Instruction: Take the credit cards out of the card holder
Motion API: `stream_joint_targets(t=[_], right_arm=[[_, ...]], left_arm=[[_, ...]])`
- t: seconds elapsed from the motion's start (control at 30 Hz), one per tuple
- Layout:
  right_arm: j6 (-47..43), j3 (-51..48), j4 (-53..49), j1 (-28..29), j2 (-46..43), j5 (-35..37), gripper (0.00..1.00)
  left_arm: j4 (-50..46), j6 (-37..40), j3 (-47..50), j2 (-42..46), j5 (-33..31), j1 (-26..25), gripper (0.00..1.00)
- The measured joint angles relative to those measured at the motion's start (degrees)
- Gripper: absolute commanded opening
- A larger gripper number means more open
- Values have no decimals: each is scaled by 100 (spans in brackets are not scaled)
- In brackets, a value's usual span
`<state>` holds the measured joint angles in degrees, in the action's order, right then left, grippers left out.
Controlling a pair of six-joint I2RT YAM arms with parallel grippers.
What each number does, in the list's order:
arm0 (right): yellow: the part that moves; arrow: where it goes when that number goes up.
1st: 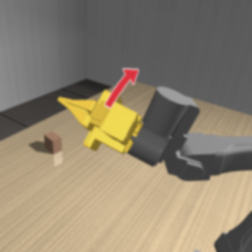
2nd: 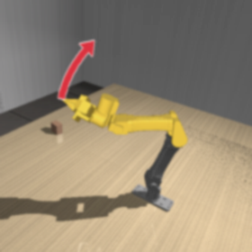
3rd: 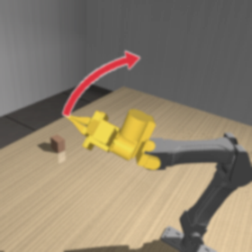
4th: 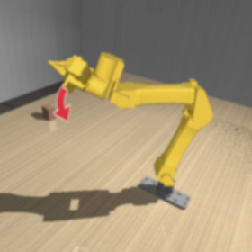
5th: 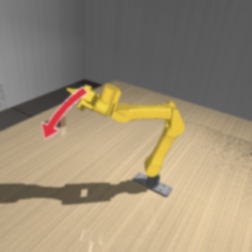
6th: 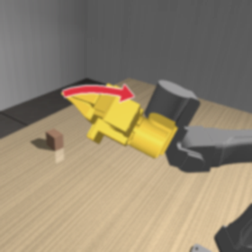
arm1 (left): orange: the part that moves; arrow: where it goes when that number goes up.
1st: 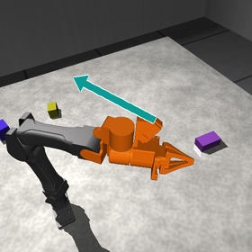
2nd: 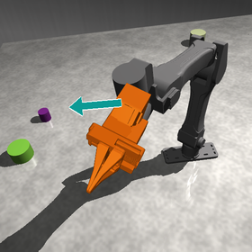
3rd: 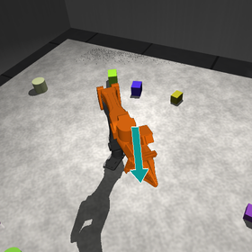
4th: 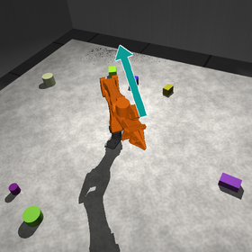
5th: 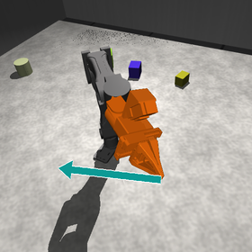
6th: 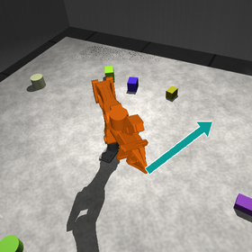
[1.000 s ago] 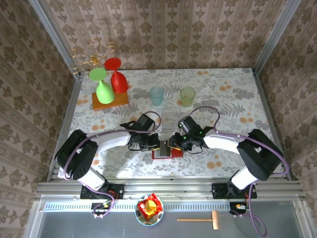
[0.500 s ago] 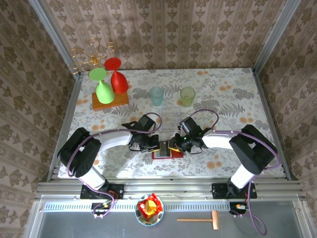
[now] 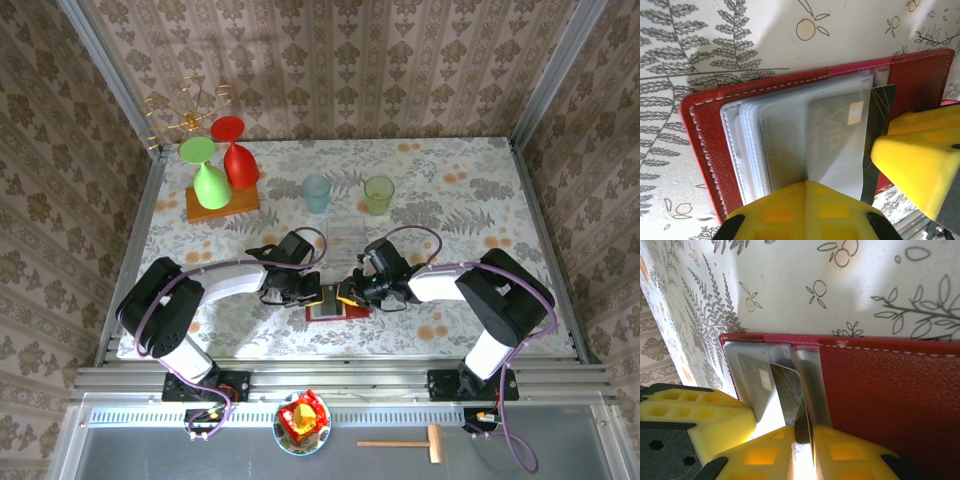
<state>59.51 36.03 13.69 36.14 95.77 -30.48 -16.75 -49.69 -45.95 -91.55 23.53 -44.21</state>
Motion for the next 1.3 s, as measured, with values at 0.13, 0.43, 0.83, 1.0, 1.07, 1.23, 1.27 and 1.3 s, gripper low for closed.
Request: stream_joint_targets(t=[0.13,0.43,0.83,1.0,1.07,1.23,1.27,1.3], right_arm=[[63,-55,92,-7,-2,0,7],[28,-181,68,-129,-247,2,3],[-693,-109,-1283,-498,-988,284,3],[-907,4,-1657,-501,-1045,431,4],[-946,4,-1681,-479,-1043,431,4],[-949,122,-1679,-302,-1008,433,10],[-946,157,-1681,-262,-1008,435,11],[-938,190,-1687,-227,-1008,437,11]], left_arm=[[-13,0,0,0,-2,4,5],[-15,0,0,0,-17,7,5],[-15,-2,0,0,-17,11,4],[-13,-2,0,0,-15,11,5],[-13,-2,0,0,-15,15,5],[-17,-2,0,0,-15,15,5],[-17,-2,0,0,-13,17,4],[-17,-2,0,0,-13,31,5]])
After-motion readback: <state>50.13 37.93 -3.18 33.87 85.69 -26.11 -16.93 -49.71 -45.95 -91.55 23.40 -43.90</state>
